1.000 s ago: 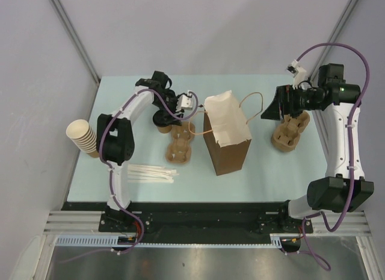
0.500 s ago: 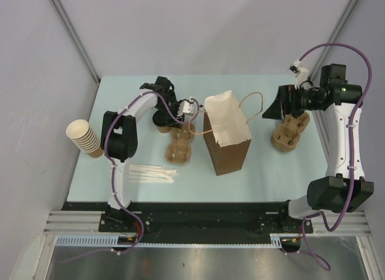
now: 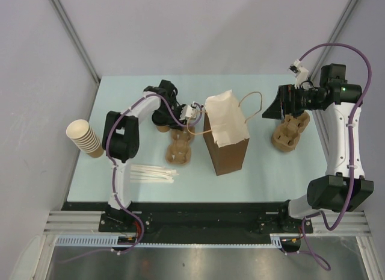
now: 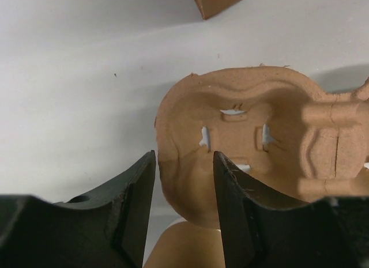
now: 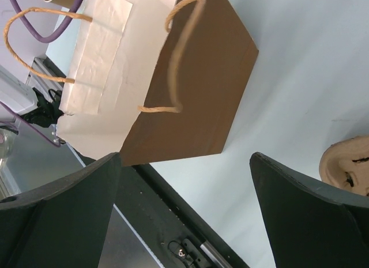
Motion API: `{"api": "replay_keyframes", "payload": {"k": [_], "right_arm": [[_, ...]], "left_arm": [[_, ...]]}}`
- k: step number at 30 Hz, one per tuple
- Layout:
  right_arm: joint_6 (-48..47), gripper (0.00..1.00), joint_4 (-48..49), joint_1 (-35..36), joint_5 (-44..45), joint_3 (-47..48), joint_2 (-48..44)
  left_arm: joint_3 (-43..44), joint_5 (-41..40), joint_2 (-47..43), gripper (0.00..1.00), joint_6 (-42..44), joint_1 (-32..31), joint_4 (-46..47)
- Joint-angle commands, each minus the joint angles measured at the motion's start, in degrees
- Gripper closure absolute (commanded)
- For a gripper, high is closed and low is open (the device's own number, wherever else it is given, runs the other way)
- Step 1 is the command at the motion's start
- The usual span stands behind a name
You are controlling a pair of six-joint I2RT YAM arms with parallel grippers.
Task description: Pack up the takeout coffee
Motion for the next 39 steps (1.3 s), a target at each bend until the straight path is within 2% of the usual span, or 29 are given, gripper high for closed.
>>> {"api": "replay_keyframes", "payload": {"k": [1,5,13,20,22,32,36,39], "right_arm": [[0.5,0.0,0.4,-0.4,-1.3,1.6,0.1],[0.3,0.0,0.3,-0.3,-1.3,1.6,0.3],[0.3,0.0,0.6,-0.4,-1.7,1.9,0.5],[0.5,0.0,0.9,-0.7,-1.2,4.1,0.3],[0.1,0.0,1.3,-1.2,-0.8,5.2,0.5],[-2.6,0.0,0.9,-2.3,0.2,21.8,5.4],[-2.5,0.0,6.2,0.6,0.6,28.2,7.4],[-3.4,0.0,11.3,4.7,3.7,28.7,8.3]], "left_arm": [[-0.4,-1.4,0.2,0.5,1.4,-0.9,0.8],[-0.4,-1.9,0.1,0.51,1.6,-1.2,0.6],[-2.7,1.0,-5.1,0.68,1.2,-1.7,0.1],[-5.7,2.4,-10.9,0.95,-2.4,-1.8,-0.6],[-6.4,2.6,-12.2,1.0,-3.3,-1.8,-0.5],[-10.0,3.2,-21.3,1.0,-5.6,-1.8,-4.9],[-12.2,4.3,-25.6,1.0,-8.5,-1.2,-4.1],[-12.7,5.0,-28.0,1.0,-10.4,-0.7,-4.8]]}}
